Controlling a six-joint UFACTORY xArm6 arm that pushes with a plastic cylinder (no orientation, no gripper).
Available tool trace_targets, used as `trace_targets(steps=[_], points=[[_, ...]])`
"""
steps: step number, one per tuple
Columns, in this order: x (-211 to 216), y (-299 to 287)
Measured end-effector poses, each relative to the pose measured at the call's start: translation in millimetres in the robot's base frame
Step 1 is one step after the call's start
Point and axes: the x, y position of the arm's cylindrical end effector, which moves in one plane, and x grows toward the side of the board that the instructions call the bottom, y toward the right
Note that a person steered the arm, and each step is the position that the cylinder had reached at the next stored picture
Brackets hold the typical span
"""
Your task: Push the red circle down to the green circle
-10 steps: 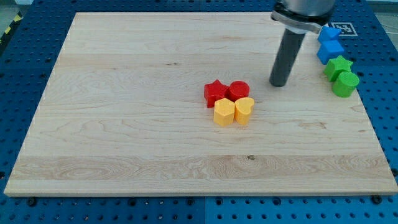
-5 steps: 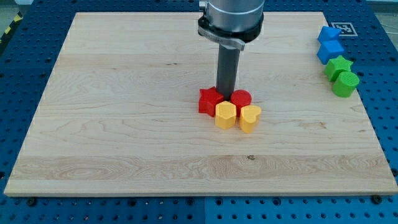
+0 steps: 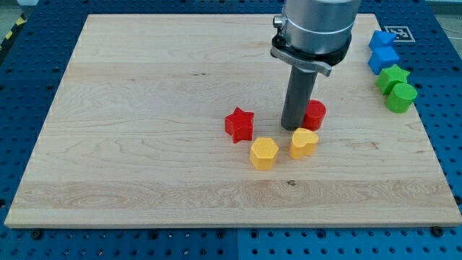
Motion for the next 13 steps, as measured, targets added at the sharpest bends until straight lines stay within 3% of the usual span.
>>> trace_targets(steps=[6,13], points=[[-16,20],[3,73]])
